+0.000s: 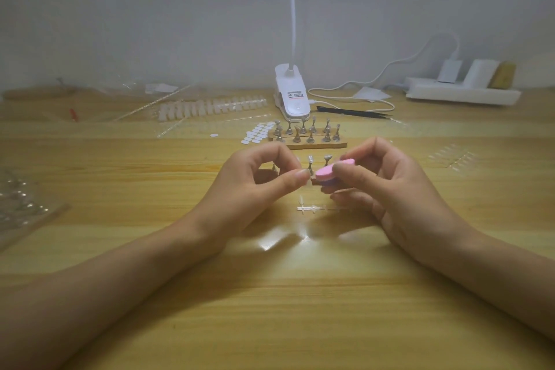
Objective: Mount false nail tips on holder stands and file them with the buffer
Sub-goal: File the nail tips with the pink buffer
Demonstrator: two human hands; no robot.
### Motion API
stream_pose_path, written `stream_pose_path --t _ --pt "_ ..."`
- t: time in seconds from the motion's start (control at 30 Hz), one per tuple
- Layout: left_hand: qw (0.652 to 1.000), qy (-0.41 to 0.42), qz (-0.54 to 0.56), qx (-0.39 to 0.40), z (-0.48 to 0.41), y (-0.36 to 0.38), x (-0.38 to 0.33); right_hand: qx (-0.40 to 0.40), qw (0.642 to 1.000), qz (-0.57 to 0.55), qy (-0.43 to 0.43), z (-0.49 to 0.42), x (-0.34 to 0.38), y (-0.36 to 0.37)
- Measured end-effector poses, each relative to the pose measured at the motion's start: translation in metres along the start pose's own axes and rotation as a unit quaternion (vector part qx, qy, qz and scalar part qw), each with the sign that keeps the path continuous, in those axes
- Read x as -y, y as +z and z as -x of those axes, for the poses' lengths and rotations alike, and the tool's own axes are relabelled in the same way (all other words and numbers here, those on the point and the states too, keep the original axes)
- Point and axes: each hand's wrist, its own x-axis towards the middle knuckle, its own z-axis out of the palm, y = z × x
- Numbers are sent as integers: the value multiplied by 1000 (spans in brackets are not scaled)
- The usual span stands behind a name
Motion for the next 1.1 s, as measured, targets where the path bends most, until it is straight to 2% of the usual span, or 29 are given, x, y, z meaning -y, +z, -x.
stream_pose_path --t 0.27,0.37,0.47,0.6,0.73,0.97,1.03,1.1 --pt "1000 -5 22 -19 0 1 -3 71 995 64 17 5 -3 3" --pt "1000 9 -7 8 0 0 -1 42 999 31 -7 3 -1 4" --pt "1000 23 -7 5 0 -1 -1 6 1000 -15 6 -1 1 1" --pt "998 59 -31 15 -2 -1 0 97 994 37 21 1 -2 4" --pt "997 70 -15 16 -2 -1 -1 20 1000 -6 6 -2 -1 1" --pt "997 78 -7 16 -1 -1 -3 81 996 4 36 -5 1 -2" --pt "996 82 -10 13 -1 -1 -2 118 992 23 37 -2 0 0" --pt "996 87 -26 22 -2 1 -3 121 992 36 26 -1 -2 1"
